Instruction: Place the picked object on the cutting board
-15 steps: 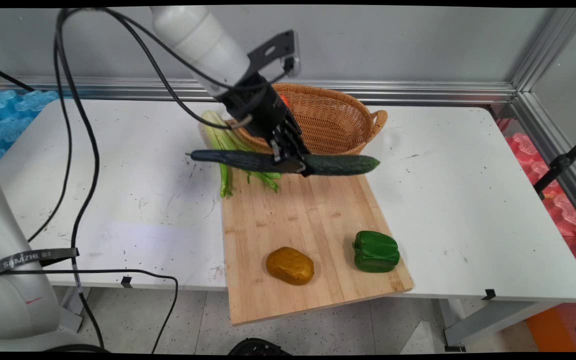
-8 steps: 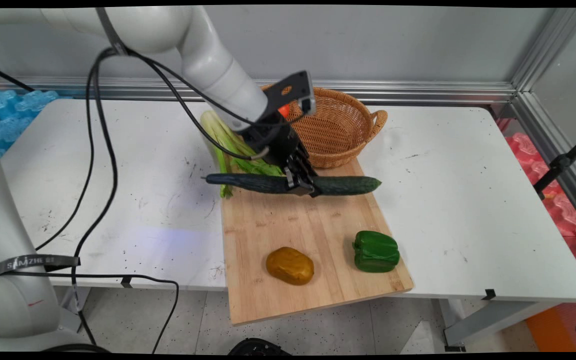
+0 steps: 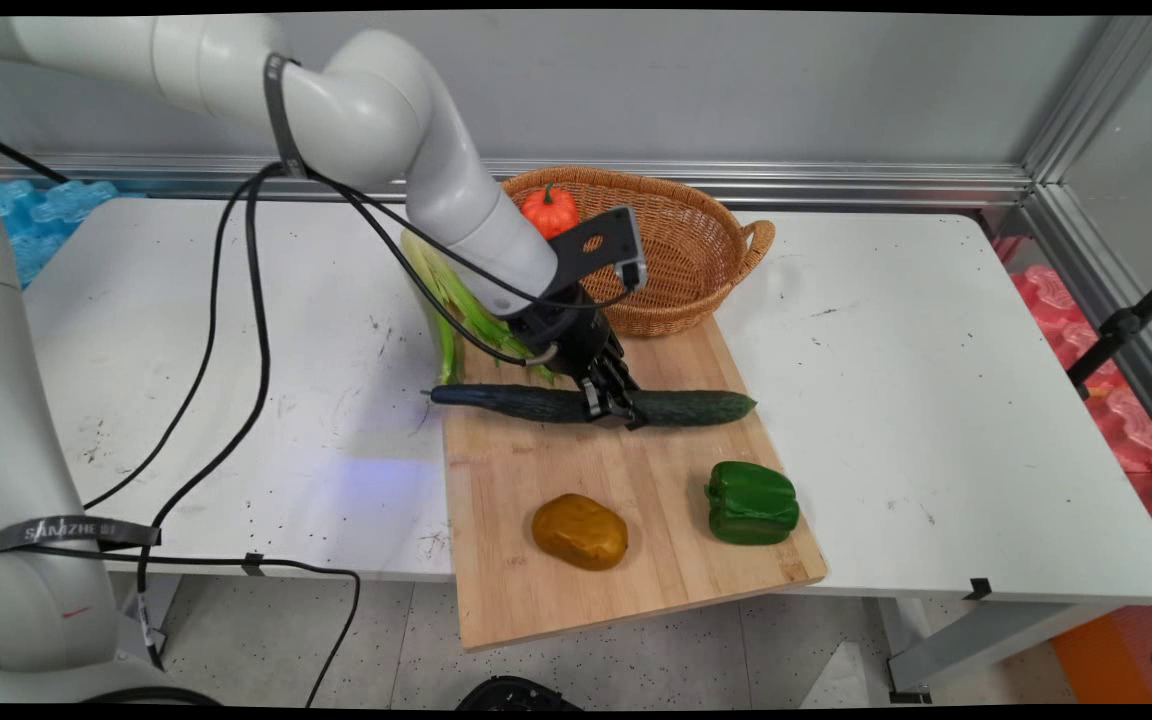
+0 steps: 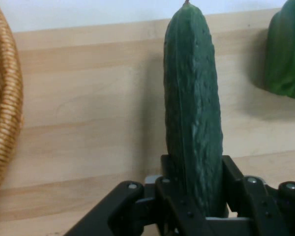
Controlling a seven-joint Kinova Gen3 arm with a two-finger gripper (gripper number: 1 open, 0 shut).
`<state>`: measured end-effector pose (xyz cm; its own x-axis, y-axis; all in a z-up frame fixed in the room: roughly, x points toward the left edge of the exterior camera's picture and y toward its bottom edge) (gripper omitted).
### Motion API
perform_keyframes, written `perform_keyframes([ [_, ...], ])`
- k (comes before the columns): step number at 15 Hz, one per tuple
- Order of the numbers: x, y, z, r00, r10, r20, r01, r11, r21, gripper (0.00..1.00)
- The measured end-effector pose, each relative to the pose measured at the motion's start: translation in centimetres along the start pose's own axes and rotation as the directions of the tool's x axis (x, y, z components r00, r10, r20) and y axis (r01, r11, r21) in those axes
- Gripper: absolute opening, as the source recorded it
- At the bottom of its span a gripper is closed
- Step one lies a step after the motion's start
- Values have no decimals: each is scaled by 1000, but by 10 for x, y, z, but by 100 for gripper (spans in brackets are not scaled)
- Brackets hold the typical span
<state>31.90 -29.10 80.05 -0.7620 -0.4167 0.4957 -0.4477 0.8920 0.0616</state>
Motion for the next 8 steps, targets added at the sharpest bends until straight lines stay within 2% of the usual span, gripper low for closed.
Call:
perform_keyframes([
  [3,-4,-1,11,1000,-2,4,2,1000,1,0],
  [4,-5,-1,14,1000,-2,5,2,1000,1,100],
  [8,-7,-3,19,1000,-1,1,1,1000,2,100],
])
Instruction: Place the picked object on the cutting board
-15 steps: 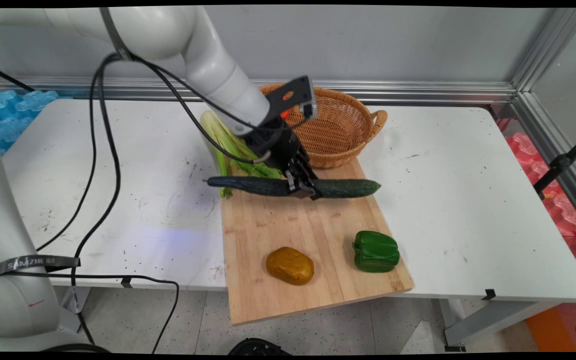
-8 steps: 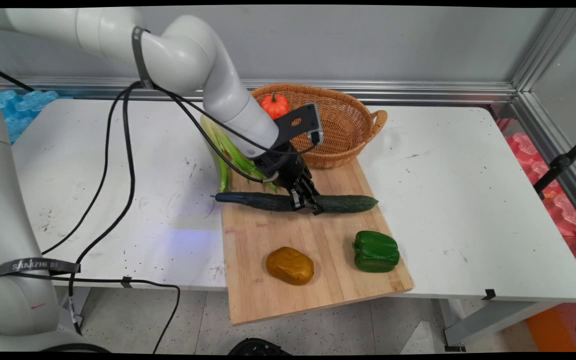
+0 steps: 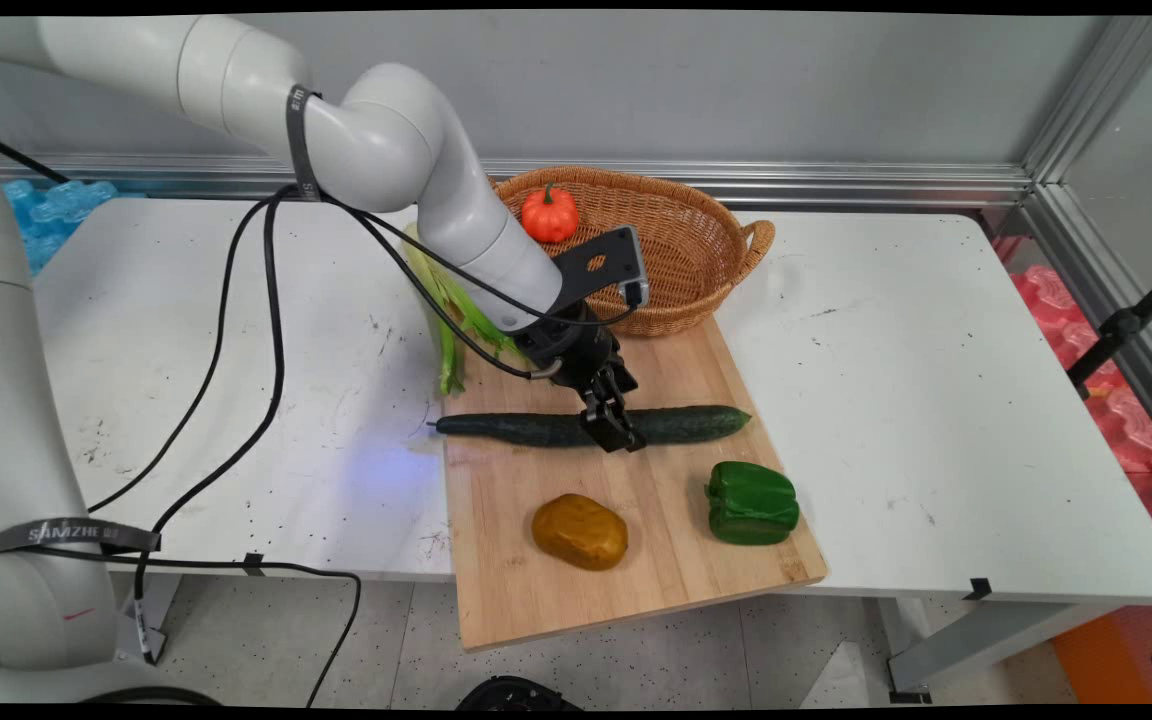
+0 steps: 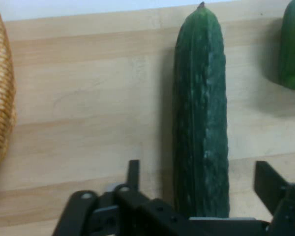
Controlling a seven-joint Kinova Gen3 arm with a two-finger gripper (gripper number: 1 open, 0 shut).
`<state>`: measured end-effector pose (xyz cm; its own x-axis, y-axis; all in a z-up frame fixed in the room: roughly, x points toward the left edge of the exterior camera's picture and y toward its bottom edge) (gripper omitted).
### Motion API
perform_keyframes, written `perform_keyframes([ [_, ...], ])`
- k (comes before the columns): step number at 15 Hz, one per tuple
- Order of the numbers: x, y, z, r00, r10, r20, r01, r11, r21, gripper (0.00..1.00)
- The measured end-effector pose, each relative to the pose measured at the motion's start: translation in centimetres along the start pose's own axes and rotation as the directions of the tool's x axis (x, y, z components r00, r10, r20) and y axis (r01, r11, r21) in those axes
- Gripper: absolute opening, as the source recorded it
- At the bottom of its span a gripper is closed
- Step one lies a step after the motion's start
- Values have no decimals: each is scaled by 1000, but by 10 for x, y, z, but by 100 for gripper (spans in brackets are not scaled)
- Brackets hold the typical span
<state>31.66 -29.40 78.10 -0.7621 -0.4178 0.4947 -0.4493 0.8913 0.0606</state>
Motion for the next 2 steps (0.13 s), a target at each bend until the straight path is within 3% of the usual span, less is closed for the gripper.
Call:
perform_keyframes([
  [2,0,-1,-2,1000,3,-8,-3,1000,1,100],
])
